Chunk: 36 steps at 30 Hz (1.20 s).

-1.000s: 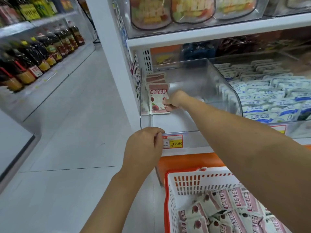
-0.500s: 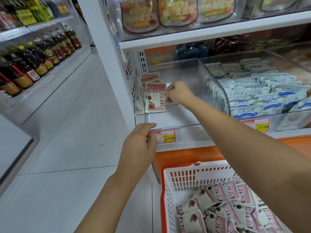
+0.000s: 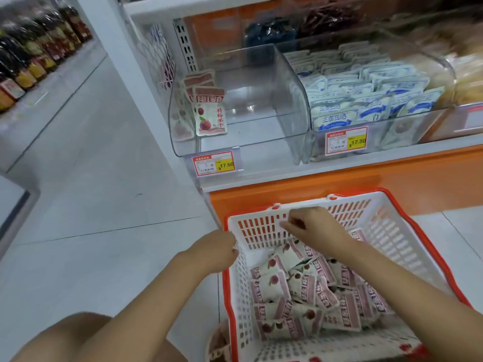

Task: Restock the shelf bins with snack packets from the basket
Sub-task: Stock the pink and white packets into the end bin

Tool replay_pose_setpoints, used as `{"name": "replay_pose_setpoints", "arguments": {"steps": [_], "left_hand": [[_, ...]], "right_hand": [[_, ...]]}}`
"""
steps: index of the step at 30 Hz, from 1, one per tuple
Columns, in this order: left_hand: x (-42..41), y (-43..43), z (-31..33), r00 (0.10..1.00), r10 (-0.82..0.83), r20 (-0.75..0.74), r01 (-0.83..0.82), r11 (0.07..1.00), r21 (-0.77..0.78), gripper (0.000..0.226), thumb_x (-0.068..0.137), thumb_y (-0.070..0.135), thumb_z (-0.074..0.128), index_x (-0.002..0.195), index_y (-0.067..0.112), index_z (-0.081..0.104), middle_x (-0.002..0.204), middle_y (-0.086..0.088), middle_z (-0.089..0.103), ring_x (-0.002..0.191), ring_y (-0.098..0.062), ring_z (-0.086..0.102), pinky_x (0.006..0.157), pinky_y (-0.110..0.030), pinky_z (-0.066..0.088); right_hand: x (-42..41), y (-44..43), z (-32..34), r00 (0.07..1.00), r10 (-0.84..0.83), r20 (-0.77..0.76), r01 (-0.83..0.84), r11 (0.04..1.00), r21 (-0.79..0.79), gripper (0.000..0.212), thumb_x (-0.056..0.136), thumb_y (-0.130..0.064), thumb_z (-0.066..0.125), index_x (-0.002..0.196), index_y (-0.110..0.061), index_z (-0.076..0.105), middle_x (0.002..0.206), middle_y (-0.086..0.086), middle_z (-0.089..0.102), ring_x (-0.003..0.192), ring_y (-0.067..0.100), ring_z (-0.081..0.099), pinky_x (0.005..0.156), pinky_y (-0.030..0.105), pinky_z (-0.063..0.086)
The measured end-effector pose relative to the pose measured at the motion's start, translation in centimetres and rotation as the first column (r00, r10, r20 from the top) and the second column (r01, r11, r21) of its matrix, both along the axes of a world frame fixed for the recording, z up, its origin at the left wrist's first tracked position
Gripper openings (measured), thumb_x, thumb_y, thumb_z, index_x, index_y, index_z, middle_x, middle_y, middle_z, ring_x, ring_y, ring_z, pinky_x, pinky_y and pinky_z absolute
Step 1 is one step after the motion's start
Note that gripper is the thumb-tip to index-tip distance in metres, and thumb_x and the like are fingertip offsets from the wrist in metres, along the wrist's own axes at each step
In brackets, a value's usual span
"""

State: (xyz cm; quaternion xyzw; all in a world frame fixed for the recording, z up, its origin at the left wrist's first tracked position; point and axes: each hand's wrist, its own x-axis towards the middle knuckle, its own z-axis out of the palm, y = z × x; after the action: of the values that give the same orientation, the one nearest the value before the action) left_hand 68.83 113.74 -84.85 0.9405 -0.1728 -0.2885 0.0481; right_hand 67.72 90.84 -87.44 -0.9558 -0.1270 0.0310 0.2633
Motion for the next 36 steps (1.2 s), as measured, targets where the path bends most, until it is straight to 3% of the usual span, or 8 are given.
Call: {"name": "replay_pose_setpoints", "arguments": {"steps": [4, 8, 11, 14, 19, 27, 32, 36], "left_hand": [[-1.0, -0.2, -2.3, 0.993, 0.014, -0.113, -0.006, 0.997, 0.071, 0.033, 0.100, 0.021, 0.039, 0.129, 0.009, 0.053, 0.123, -0.008, 0.059, 0.100, -0.018, 0.058, 0.079, -0.025, 0.046], [-1.1, 0.0, -2.8, 0.989, 0.030, -0.144, -0.027, 0.999, 0.021, 0.034, 0.101, 0.023, 0.037, 0.130, 0.013, 0.052, 0.125, -0.005, 0.059, 0.096, -0.014, 0.060, 0.080, -0.024, 0.050], [-1.3, 0.1, -2.5, 0.985, 0.043, -0.168, -0.048, 0.999, -0.025, 0.037, 0.102, 0.022, 0.037, 0.136, 0.016, 0.048, 0.133, -0.002, 0.055, 0.100, -0.012, 0.059, 0.079, -0.019, 0.046], [-1.3, 0.3, -2.5, 0.983, 0.068, -0.169, -0.075, 0.997, -0.037, 0.035, 0.102, 0.020, 0.036, 0.133, 0.014, 0.052, 0.129, -0.001, 0.057, 0.095, -0.011, 0.058, 0.077, -0.018, 0.045], [-0.9, 0.6, -2.9, 0.981, 0.110, -0.158, -0.113, 0.993, -0.010, 0.031, 0.101, 0.022, 0.039, 0.118, 0.010, 0.061, 0.117, -0.005, 0.064, 0.094, -0.017, 0.064, 0.080, -0.025, 0.052], [-0.7, 0.3, -2.9, 0.977, 0.121, -0.175, -0.128, 0.991, -0.027, 0.027, 0.100, 0.022, 0.042, 0.119, 0.012, 0.059, 0.116, -0.004, 0.064, 0.094, -0.019, 0.065, 0.065, -0.013, 0.044], [-0.6, 0.2, -2.4, 0.974, 0.115, -0.197, -0.126, 0.991, -0.044, 0.034, 0.098, 0.025, 0.048, 0.132, 0.018, 0.052, 0.129, 0.000, 0.058, 0.098, -0.013, 0.062, 0.073, -0.017, 0.045], [0.0, 0.4, -1.6, 0.972, 0.082, -0.219, -0.096, 0.994, -0.052, 0.052, 0.090, 0.034, 0.063, 0.138, 0.018, 0.049, 0.138, 0.001, 0.053, 0.116, -0.016, 0.058, 0.091, -0.024, 0.045]], "right_hand": [[-2.1, -1.7, -9.1, 0.940, -0.019, -0.340, -0.074, 0.963, -0.258, 0.025, 0.093, -0.027, 0.056, 0.115, -0.017, 0.062, 0.115, 0.001, 0.065, 0.099, 0.016, 0.061, 0.084, 0.027, 0.050], [-6.7, -2.3, -15.9, 0.839, 0.067, -0.541, -0.321, 0.863, -0.390, 0.057, 0.091, -0.014, 0.054, 0.145, -0.016, 0.035, 0.154, 0.007, 0.028, 0.137, 0.026, 0.036, 0.107, 0.042, 0.041], [-7.9, -2.3, -17.6, 0.832, 0.129, -0.539, -0.436, 0.752, -0.495, 0.077, 0.088, -0.007, 0.058, 0.151, -0.024, 0.017, 0.158, 0.011, -0.012, 0.147, 0.032, -0.004, 0.118, 0.052, 0.014], [-7.1, -1.8, -17.5, 0.844, 0.098, -0.527, -0.412, 0.747, -0.521, 0.080, 0.084, 0.002, 0.059, 0.148, -0.033, 0.026, 0.159, 0.014, -0.009, 0.146, 0.034, 0.000, 0.115, 0.053, 0.016], [-7.0, -0.9, -16.9, 0.878, 0.058, -0.475, -0.312, 0.823, -0.475, 0.070, 0.082, 0.010, 0.055, 0.143, -0.023, 0.041, 0.157, 0.016, 0.009, 0.143, 0.035, 0.016, 0.111, 0.042, 0.031], [-6.5, -2.2, -17.5, 0.895, 0.112, -0.432, -0.281, 0.893, -0.351, 0.073, 0.079, 0.020, 0.047, 0.139, -0.023, 0.047, 0.153, 0.004, 0.026, 0.135, 0.023, 0.035, 0.105, 0.034, 0.041], [-4.5, -2.3, -16.2, 0.926, 0.092, -0.367, -0.182, 0.959, -0.218, 0.029, 0.094, -0.010, 0.052, 0.113, -0.023, 0.070, 0.112, -0.002, 0.065, 0.095, 0.010, 0.060, 0.089, 0.021, 0.047], [-2.0, -1.4, -9.4, 0.925, -0.026, -0.378, 0.107, 0.975, 0.194, 0.032, 0.093, -0.027, 0.060, 0.061, -0.020, 0.060, 0.052, -0.010, 0.053, 0.038, 0.000, 0.037, 0.047, 0.018, 0.037]]}}
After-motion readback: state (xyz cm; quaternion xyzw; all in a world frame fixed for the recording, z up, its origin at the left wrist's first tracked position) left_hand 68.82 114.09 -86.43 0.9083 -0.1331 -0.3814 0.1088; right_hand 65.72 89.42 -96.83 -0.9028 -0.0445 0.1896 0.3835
